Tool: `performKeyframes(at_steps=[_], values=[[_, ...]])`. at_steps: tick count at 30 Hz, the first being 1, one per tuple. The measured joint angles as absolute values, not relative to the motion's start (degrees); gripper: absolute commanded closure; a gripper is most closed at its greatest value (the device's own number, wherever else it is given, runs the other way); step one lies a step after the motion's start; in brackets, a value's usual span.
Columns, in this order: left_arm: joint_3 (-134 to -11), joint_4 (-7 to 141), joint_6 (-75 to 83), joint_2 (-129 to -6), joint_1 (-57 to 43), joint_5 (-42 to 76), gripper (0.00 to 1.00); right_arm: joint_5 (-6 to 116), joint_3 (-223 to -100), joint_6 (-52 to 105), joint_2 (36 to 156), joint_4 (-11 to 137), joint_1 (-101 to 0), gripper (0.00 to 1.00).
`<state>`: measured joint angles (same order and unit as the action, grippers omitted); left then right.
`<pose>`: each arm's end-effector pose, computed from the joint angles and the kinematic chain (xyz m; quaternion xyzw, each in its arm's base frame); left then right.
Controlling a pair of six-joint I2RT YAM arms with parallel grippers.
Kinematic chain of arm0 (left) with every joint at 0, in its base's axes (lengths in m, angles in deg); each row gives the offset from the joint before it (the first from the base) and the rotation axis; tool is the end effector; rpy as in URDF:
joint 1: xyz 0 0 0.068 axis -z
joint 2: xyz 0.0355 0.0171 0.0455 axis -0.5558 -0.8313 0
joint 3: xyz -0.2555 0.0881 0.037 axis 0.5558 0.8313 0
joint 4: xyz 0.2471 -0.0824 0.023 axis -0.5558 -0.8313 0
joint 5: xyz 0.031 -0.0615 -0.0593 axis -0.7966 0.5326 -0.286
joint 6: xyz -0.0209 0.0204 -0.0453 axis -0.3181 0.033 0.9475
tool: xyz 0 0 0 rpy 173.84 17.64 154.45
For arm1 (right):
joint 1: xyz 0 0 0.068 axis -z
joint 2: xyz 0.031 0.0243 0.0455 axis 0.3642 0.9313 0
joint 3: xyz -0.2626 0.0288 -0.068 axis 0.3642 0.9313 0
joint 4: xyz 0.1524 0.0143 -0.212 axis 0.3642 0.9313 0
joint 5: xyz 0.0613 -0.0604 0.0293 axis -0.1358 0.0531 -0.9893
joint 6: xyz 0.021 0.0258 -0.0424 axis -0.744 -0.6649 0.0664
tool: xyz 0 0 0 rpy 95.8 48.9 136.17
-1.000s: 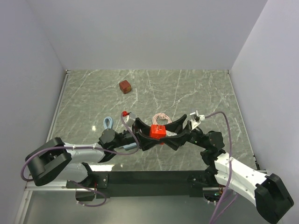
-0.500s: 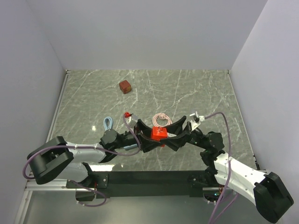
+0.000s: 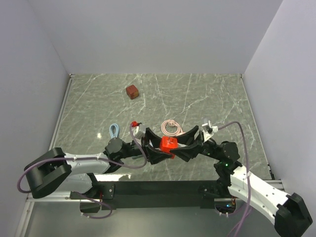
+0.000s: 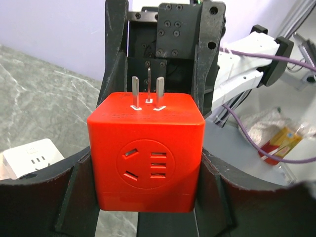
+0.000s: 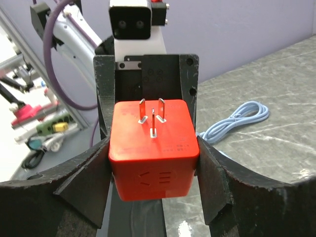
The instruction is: Insert the plug
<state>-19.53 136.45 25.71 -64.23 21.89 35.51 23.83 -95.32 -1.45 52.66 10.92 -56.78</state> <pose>0.1193 -0.2029 0.2379 0.2940 0.5225 -0.6511 0.4654 0.1082 0.1045 0.2521 -0.2816 0.5165 0.6038 0.5379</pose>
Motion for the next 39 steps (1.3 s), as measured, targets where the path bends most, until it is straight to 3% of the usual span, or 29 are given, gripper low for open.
performKeyframes(at_steps=[4,10,18,21,23,39], values=[[-21.2,129.0,21.4,-58.7,22.0,36.8,0.43,22.9,-99.3,3.2,49.0,20.2,-57.7,1.0],[-23.0,115.6,15.4,-50.6,22.3,37.9,0.39,20.4,-101.9,6.5,47.8,26.3,-58.6,1.0],[-23.0,114.4,14.8,-50.9,21.8,39.3,0.36,19.5,-101.8,6.5,49.4,25.7,-58.6,1.0],[-23.0,116.5,15.1,-52.7,21.2,40.2,0.27,19.8,-101.5,6.2,50.6,24.4,-58.2,1.0],[-23.0,117.0,15.1,-53.4,21.0,40.2,0.01,20.2,-101.5,6.3,51.5,24.4,-57.8,1.0],[-26.5,105.6,6.1,-51.6,20.1,38.3,0.01,20.7,-107.3,13.4,54.7,32.7,-56.8,1.0]])
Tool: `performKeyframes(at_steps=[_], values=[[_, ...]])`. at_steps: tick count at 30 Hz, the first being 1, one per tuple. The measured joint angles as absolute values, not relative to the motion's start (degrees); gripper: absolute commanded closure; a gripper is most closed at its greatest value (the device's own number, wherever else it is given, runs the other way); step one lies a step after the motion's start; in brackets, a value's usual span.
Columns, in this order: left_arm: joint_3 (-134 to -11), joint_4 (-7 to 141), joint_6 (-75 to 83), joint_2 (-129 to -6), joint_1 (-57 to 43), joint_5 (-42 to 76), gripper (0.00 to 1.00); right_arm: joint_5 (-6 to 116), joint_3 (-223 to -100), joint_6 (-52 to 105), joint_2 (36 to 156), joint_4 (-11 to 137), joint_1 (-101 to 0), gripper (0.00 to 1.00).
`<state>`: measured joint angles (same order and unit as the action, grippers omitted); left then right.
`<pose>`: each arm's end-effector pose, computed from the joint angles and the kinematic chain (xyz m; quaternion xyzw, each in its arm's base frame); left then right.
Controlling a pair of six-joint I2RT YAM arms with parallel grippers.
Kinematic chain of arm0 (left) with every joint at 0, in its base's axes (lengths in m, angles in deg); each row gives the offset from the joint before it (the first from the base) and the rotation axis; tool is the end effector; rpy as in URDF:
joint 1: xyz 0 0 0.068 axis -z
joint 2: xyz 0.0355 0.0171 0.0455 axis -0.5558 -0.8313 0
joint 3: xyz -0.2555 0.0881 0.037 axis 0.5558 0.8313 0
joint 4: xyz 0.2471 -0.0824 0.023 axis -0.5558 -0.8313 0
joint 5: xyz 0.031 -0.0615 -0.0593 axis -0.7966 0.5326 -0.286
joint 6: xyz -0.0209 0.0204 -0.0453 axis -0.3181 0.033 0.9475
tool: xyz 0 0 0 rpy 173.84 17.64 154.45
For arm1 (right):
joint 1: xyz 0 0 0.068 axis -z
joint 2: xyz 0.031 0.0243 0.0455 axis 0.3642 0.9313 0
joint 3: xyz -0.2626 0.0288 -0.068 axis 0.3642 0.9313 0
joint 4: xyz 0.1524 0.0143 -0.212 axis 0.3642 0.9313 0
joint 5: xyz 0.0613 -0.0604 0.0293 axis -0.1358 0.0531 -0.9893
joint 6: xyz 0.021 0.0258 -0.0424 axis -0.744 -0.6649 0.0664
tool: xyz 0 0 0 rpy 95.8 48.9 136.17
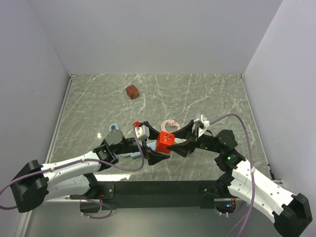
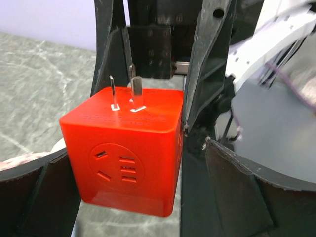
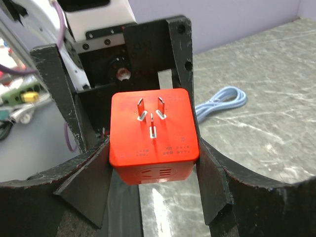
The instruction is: Insert the plug
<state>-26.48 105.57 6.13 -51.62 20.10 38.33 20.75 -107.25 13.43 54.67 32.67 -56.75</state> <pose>0.1203 -0.1945 0.2683 0.3988 0.5363 -0.5455 0.5057 0.1222 0.1161 0.2821 -0.3548 0.5478 0.5375 0.5340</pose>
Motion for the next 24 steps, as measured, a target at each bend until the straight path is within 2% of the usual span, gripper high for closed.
performKeyframes(at_steps=[10,24], values=[[-27.6,97.9,0.3,-47.9,18.2,40.5,0.01,19.1,-108.4,21.6,51.4,44.9,-56.2,1.0],[-29.5,95.1,-2.1,-51.1,18.0,46.2,0.0,12.3,-108.4,26.2,53.9,47.9,-56.2,1.0]])
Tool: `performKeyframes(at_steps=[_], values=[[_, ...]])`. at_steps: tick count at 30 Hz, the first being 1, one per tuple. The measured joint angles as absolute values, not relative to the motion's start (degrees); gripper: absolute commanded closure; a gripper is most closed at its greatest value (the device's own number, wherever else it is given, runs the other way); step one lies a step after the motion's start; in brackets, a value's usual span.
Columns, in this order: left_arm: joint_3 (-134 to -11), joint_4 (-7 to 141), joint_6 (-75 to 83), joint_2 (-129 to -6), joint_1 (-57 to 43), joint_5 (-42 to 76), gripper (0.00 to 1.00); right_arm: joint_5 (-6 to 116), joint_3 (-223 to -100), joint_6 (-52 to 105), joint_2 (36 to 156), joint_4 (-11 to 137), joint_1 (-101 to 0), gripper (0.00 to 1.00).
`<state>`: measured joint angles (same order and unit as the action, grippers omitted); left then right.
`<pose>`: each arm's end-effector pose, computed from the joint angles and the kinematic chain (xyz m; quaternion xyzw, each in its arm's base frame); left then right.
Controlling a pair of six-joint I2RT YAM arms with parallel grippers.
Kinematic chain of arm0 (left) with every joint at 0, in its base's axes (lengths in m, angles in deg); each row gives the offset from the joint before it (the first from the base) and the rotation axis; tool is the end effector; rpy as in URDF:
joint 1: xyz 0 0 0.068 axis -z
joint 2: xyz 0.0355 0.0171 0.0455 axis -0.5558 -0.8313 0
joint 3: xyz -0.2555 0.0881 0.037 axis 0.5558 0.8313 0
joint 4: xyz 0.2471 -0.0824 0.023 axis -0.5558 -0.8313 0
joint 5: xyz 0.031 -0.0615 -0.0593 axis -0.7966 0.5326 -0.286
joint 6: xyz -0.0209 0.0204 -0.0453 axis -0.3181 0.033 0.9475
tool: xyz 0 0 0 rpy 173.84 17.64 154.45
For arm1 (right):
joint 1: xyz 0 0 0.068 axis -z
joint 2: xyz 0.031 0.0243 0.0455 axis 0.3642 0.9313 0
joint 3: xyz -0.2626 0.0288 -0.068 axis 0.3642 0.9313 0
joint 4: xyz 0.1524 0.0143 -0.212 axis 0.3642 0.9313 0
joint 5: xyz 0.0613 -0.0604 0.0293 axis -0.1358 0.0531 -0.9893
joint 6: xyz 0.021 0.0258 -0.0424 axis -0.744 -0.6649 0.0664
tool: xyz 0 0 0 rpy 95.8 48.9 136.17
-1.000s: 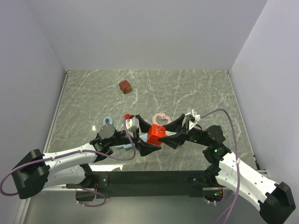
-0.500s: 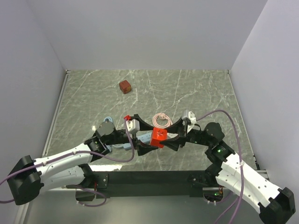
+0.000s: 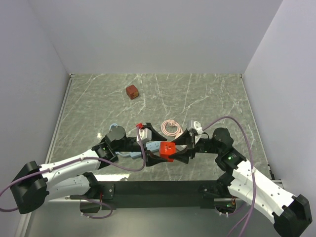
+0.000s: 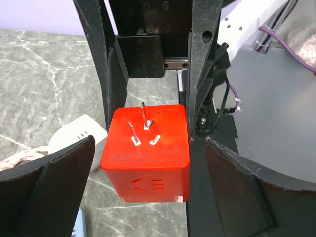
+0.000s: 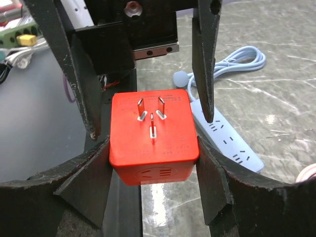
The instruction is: Insert the plug
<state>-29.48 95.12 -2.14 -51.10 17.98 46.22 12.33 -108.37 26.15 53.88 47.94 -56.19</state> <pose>0.1247 -0.1931 0.2692 0.4713 0.5264 -0.5221 0.4777 0.1183 0.1158 0.2646 -0.4430 0.5603 0.5125 0.4766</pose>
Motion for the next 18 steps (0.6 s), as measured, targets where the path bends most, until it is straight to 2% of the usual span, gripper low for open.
performKeyframes(at_steps=[11,14,17,18], values=[[-30.1,93.6,-3.4,-54.2,18.0,50.1,0.01,8.4,-108.4,28.1,54.5,48.6,-56.2,1.0],[-30.4,93.7,-3.4,-55.4,18.0,50.8,0.06,7.9,-108.4,28.5,54.5,48.6,-56.2,1.0],[-30.4,94.0,-3.1,-56.1,18.0,51.4,0.23,7.5,-108.5,28.9,54.6,49.0,-56.2,1.0],[-30.4,94.1,-2.9,-56.3,18.0,52.0,0.43,7.4,-108.7,29.1,54.8,49.3,-56.3,1.0]])
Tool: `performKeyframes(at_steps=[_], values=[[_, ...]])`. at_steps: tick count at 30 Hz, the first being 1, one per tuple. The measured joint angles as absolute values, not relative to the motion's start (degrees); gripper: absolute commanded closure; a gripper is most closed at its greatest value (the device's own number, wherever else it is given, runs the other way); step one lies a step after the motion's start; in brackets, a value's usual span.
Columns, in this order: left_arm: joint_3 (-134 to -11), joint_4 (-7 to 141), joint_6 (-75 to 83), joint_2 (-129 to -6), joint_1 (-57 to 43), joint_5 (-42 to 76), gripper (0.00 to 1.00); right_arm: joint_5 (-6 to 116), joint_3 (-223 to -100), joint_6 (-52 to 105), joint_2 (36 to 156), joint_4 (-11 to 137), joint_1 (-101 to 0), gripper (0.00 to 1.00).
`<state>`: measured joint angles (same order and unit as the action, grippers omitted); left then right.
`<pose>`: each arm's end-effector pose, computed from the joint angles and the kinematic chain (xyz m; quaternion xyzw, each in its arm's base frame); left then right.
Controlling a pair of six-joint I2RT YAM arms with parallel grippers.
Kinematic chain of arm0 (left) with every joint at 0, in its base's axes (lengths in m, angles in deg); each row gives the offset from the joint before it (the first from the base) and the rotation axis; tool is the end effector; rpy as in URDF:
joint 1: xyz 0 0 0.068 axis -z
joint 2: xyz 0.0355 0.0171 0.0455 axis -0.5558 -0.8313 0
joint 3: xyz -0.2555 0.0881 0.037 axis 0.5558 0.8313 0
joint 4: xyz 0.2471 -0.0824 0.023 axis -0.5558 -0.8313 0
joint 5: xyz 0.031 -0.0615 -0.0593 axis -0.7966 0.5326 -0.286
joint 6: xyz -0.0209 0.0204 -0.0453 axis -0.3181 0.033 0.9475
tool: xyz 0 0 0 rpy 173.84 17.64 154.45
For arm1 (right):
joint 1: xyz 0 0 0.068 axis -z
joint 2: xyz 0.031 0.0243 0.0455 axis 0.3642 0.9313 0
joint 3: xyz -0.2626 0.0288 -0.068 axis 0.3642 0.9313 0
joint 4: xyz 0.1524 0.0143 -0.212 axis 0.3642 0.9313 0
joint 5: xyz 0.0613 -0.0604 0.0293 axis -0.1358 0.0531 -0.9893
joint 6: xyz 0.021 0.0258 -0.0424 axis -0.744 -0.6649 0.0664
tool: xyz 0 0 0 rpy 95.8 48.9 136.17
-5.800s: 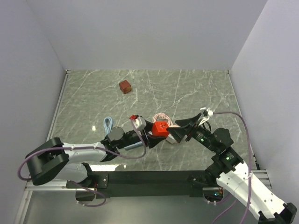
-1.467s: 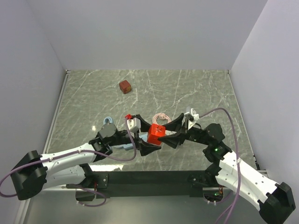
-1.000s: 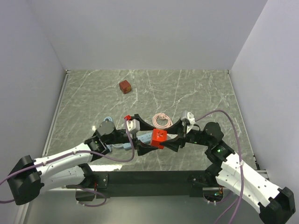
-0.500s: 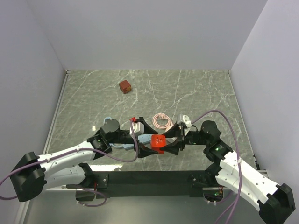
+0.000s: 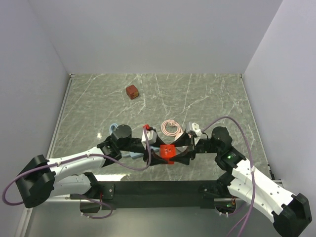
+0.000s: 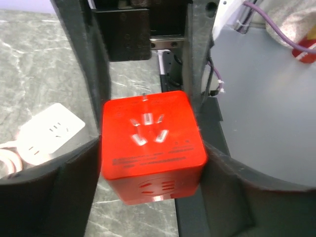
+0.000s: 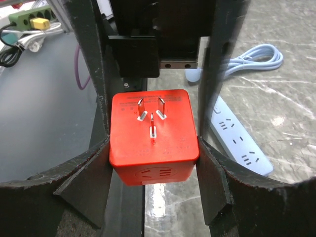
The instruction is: Insert the plug
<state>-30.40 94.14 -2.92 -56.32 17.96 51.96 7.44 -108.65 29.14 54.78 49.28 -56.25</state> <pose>0.1304 -0.2045 0.2534 0.5009 0.5308 -0.5378 0.4220 0.1171 0.1174 0.2619 -0.4770 0.5397 0.5230 0.4557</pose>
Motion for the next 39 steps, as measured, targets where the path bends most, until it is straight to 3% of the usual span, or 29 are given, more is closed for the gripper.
performKeyframes(at_steps=[2,3,10,13,15,16,18,33,39], values=[[-30.6,93.6,-2.2,-56.7,17.9,52.5,0.64,7.8,-109.3,30.3,55.6,49.9,-56.1,1.0],[-30.9,93.4,-2.4,-57.2,17.7,53.0,0.99,8.0,-109.5,30.7,56.1,50.2,-56.2,1.0],[-31.2,93.2,-2.2,-60.3,17.2,54.0,0.99,9.0,-110.3,31.9,57.8,54.5,-56.3,1.0],[-31.2,93.3,-2.0,-60.4,17.2,53.9,0.99,9.6,-110.3,31.9,57.4,54.9,-56.5,0.78],[-31.2,93.9,-1.6,-60.1,17.2,53.7,0.99,10.0,-110.3,31.6,56.6,54.9,-56.5,0.53],[-31.1,94.2,-1.4,-59.9,17.3,53.6,0.99,10.2,-110.3,31.4,56.0,54.9,-56.5,0.32],[-31.1,94.9,-0.7,-58.8,17.4,53.2,0.99,11.0,-110.3,30.7,54.6,54.5,-56.9,0.1],[-25.9,99.4,5.6,-48.6,17.7,38.8,0.99,23.9,-110.5,23.6,41.3,49.2,-57.6,0.05],[-21.5,103.3,9.3,-40.5,17.7,30.7,0.99,30.3,-105.2,14.9,37.8,36.1,-57.6,0.04]])
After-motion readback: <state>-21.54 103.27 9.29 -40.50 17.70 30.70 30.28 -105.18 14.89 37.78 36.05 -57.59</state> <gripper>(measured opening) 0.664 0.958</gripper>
